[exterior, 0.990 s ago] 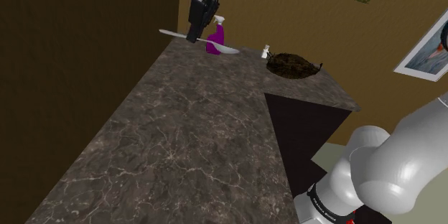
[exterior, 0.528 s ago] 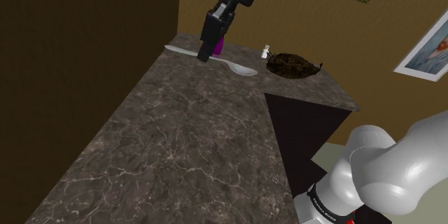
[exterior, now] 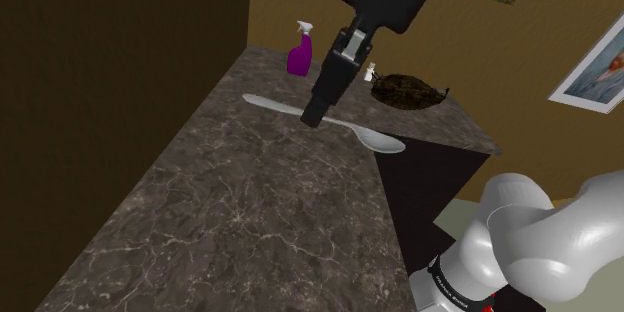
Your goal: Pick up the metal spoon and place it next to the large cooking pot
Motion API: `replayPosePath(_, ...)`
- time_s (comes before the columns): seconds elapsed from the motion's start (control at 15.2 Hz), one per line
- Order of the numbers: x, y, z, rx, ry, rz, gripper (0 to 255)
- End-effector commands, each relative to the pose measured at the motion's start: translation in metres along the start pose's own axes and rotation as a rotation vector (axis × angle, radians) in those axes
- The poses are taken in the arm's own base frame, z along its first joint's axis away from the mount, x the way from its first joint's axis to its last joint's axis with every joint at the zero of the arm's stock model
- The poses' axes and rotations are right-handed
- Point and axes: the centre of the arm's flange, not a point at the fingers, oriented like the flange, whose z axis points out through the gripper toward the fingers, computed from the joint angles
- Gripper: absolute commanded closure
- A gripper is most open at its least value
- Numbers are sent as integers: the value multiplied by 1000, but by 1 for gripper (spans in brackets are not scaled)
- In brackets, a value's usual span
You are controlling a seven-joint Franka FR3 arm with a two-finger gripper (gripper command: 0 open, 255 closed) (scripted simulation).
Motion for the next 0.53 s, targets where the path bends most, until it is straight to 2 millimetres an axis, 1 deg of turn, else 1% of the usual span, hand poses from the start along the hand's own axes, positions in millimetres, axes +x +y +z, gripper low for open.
replayPosePath(0.0,-16,-19,-1,0,0,1,255)
replayPosePath(0.33,-56,-71,-3,0,0,1,255)
replayPosePath(0.4,-71,-92,-4,0,0,1,255)
replayPosePath(0.46,-72,-91,1,0,0,1,255)
